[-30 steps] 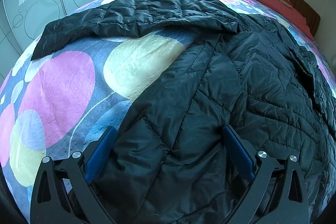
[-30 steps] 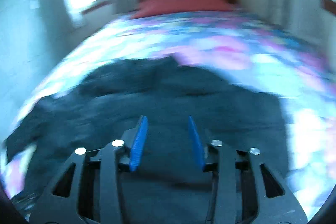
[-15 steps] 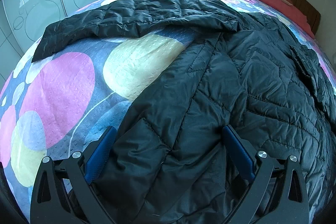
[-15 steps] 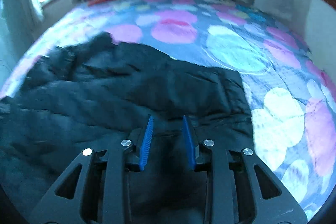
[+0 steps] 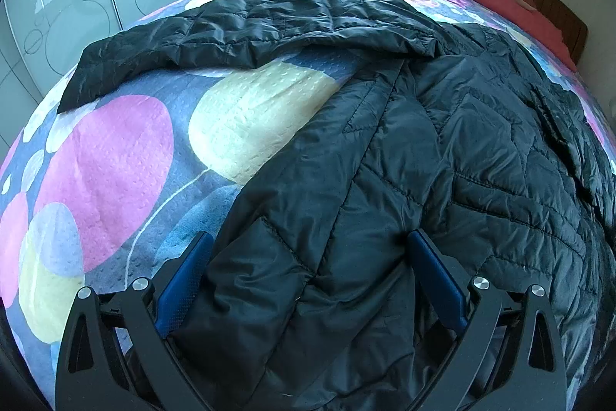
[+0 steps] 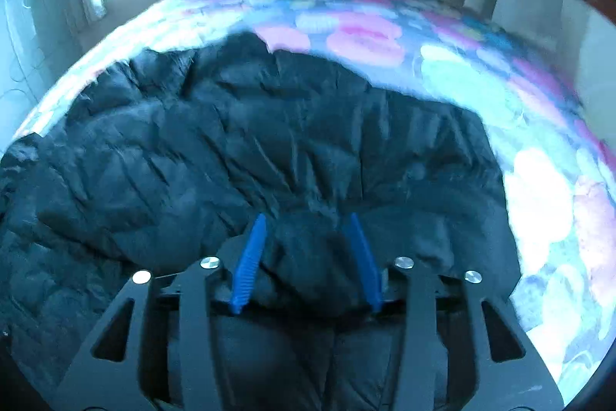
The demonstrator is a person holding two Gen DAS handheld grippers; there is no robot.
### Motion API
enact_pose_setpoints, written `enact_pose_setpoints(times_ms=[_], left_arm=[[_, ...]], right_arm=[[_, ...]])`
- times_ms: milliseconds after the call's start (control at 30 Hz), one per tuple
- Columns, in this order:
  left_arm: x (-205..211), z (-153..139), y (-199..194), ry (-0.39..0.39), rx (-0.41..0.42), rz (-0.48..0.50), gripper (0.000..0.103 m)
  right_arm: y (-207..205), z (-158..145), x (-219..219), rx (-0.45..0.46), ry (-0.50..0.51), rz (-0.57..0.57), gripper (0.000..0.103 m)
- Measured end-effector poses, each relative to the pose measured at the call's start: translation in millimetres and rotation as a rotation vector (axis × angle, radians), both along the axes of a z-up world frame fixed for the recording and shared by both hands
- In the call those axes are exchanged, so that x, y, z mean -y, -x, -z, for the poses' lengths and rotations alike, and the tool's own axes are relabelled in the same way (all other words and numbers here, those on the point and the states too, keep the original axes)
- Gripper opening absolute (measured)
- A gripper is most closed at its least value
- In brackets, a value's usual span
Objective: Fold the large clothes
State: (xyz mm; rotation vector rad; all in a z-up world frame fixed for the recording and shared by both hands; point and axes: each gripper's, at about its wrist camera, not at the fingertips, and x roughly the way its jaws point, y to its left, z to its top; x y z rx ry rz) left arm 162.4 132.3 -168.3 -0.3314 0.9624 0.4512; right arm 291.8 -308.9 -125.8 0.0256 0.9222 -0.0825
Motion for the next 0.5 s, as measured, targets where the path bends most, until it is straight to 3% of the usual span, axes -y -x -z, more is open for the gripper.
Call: enact_pose_setpoints(times_ms=[67, 133, 333, 500], left_arm=[[0.2, 0.4, 0.7, -0.001, -0.002, 0.0, 0.099], [0.2, 0.2, 0.7, 0.0, 0.001, 0.0, 0.099], [0.3, 0.4, -0.3, -0.005, -0.001, 0.0, 0.099], [0.8, 0.5, -0.1, -0.003, 0.0, 0.0, 0.099]], right_arm=[[-3.8, 11.4, 4.3, -0.006, 0.003, -0.001, 0.047], [0.8, -2.0, -0.4, 0.005, 0.028, 0.005, 0.047], [35.8, -23.4, -11.5, 0.068, -0.02, -0.024, 0.054], [7.8, -21.9, -14.9, 0.067, -0.043, -0.02, 0.054]])
